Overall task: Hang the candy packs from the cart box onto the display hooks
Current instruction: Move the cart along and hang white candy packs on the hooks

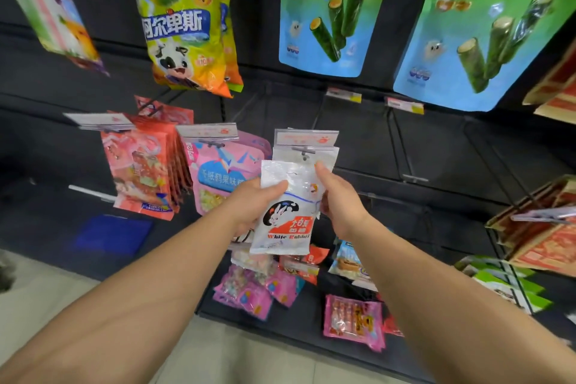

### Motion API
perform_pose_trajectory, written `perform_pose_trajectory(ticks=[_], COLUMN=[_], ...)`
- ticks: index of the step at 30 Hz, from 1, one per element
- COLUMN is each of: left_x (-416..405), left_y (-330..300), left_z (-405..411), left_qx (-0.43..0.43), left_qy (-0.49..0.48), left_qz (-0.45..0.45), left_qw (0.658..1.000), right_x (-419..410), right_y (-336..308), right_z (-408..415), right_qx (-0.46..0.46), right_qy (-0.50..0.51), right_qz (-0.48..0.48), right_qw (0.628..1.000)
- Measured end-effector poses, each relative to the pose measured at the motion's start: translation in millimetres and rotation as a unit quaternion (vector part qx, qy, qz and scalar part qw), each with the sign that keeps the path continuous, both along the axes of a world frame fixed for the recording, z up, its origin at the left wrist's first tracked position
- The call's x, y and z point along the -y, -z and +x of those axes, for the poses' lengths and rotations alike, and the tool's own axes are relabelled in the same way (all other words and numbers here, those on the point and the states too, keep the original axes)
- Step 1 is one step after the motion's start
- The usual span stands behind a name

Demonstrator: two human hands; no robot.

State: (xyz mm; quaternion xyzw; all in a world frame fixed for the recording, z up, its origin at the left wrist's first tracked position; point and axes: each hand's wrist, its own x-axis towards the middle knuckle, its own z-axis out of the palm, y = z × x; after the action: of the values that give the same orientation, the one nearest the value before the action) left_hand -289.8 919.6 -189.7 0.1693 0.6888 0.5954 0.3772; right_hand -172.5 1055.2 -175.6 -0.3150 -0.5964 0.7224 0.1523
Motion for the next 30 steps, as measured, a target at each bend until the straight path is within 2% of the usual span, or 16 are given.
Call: perform_pose_trajectory(ticks=[3, 9, 23, 30], left_x=[-15.5, -35.6, -51.3, -48.8], left_y=[-5.5, -14.5, -15.2, -15.4], left_z=[4.4, 5.7, 4.7, 5.0], left_qx=[0.006, 0.004, -0.052, -0.031], left_qy=[-0.029, -0.13, -0.176, -0.196], left_qz=[0.004, 0.001, -0.049, -0.057], left_qw=[1.0, 0.991, 0.982, 0.979], right_x=[2.2, -3.0, -3.3, -5.3], right_y=[-10.4, -13.5, -6.9, -6.9], right_z=[-3.7, -18.8, -33.4, -35.4], right_qx=[-0.008, -0.003, 0.004, 0.03], right_qy=[0.04, 0.109, 0.123, 0.143], right_qz=[0.019, -0.002, 0.039, 0.039], right_qw=[0.999, 0.994, 0.992, 0.988])
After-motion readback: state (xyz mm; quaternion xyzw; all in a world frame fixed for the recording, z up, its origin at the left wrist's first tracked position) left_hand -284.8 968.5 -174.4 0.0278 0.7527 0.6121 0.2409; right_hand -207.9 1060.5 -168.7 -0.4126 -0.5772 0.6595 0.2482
